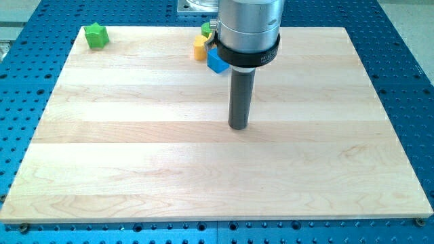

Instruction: Move the arm to the top right of the red star

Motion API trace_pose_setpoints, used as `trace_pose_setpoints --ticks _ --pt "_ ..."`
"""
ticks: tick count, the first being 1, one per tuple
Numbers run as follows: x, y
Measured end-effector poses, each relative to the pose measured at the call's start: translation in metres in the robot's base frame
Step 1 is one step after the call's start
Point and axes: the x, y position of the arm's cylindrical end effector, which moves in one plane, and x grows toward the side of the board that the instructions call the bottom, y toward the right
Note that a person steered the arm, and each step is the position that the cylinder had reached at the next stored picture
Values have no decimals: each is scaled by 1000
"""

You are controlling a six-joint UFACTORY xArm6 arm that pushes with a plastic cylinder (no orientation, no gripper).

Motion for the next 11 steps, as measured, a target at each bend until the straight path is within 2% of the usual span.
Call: trace_pose_setpoints --ticks 3,4,6,7,8,9,10,11 --pt "13 -15" --pt "2 5" --pt "-112 157" --pt "-193 169" --pt "-270 155" --pt "-273 144" --pt "-272 82" --pt "-272 -17"
